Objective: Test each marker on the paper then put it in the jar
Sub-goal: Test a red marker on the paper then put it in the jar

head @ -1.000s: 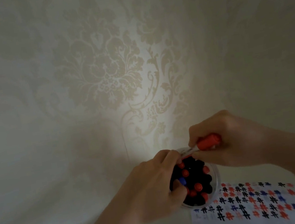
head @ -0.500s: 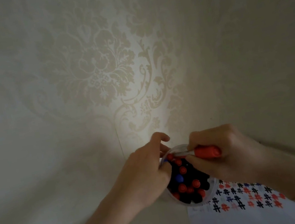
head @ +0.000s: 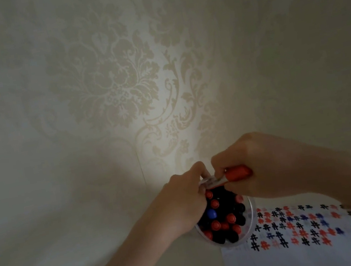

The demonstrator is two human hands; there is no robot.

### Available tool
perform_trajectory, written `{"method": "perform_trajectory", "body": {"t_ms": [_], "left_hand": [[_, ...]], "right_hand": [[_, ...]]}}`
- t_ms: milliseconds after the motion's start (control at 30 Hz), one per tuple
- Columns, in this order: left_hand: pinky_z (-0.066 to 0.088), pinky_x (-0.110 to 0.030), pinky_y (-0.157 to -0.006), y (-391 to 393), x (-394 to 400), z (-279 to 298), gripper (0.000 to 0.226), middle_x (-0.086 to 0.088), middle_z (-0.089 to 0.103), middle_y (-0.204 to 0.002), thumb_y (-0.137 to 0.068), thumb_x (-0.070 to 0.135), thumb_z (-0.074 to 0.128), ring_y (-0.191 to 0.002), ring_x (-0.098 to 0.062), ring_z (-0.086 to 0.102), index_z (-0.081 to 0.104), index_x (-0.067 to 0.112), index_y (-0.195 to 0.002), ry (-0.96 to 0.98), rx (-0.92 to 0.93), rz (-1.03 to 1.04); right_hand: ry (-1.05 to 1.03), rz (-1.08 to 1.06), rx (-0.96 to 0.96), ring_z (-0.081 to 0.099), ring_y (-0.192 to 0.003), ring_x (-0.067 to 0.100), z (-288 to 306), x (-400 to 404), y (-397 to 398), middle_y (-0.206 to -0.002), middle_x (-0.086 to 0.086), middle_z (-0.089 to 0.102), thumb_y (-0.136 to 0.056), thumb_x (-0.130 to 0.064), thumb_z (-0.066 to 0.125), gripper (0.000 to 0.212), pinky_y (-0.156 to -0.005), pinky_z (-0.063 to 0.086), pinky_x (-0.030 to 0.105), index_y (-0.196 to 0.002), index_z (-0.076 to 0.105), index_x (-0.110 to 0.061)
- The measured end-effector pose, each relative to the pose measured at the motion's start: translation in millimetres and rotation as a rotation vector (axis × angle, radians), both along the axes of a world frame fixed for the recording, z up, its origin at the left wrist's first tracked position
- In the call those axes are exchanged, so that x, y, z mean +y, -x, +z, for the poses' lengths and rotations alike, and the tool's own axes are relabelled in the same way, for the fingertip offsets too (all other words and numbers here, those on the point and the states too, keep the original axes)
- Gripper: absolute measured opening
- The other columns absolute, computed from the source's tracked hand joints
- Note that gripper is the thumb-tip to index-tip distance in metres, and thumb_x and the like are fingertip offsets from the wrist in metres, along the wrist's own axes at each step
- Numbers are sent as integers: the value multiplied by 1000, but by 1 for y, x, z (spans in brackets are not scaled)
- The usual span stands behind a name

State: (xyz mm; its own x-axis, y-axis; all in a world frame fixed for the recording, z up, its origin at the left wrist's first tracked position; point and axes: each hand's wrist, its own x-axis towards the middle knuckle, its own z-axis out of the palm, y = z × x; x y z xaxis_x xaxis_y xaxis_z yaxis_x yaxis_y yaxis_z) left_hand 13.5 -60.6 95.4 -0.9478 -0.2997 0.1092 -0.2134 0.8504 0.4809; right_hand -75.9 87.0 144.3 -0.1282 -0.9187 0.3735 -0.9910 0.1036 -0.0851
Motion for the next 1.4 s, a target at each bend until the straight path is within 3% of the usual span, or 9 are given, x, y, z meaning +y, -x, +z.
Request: {"method": "perform_trajectory", "body": {"t_ms": [167,400,500,767,967,1067,1167,1267,1400], "left_hand": [[40,-24,-51,0,1,0,21,3,57,-76,-98,19,33,-56,-10,49,45,32,-110,-25,-12,-13],[52,-29,-69,0,-1,0,38,6,64,-97,-97,18,32,-79,-10,61,52,38,-123,-41,-38,-44],[53,-32,-85,-3,-6,-1,44,7,62,-116,-98,17,28,-99,-12,60,50,42,-127,-65,-31,-51],[52,-28,-84,-3,-12,3,25,13,64,-104,-94,34,45,-93,-5,60,54,39,-117,-80,9,-93],[53,-22,-82,-6,-23,-1,39,19,61,-105,-77,42,70,-93,2,59,53,46,-112,-58,-32,-88],[50,-19,-82,-5,-26,-2,42,19,62,-108,-81,41,69,-96,2,59,53,47,-119,-60,-46,-91],[49,-17,-81,0,-28,-2,39,19,63,-110,-83,40,67,-96,1,60,55,43,-120,-54,-50,-97],[51,-23,-88,4,-31,1,36,18,65,-107,-83,39,66,-96,0,61,59,41,-118,-99,-49,-77],[50,-20,-78,10,-31,3,22,17,66,-93,-84,35,64,-87,1,62,63,39,-106,-79,-47,-75]], "right_hand": [[132,154,-141,46,-41,8,5,21,11,-48,-10,48,-74,-16,68,12,-42,35,17,-64,61,-16],[205,195,-232,36,-37,4,6,28,9,-42,-4,44,-65,-5,67,17,-40,27,17,-55,54,-7],[201,172,-215,36,-36,7,4,28,10,-42,-3,42,-64,-3,65,17,-39,26,19,-54,51,-7],[146,100,11,43,-42,14,-16,16,14,-50,-3,48,-78,-12,62,12,-40,37,33,-66,59,-10],[97,71,-302,58,-57,18,-33,8,22,-67,4,62,-83,-31,64,11,-56,50,38,-86,65,-21],[104,19,-182,53,-55,15,-37,0,20,-60,-3,55,-84,-28,63,9,-49,47,31,-77,61,-25],[101,13,-75,45,-49,7,-36,-11,11,-53,-14,43,-84,-18,63,33,-46,33,14,-62,45,-34],[151,-76,86,49,-49,7,-36,-18,11,-59,-11,55,-84,-29,60,6,-47,40,23,-80,59,-25],[155,-141,-342,61,-64,4,-29,-20,4,-71,-12,63,-82,-33,68,22,-59,51,15,-85,47,-32]]}}
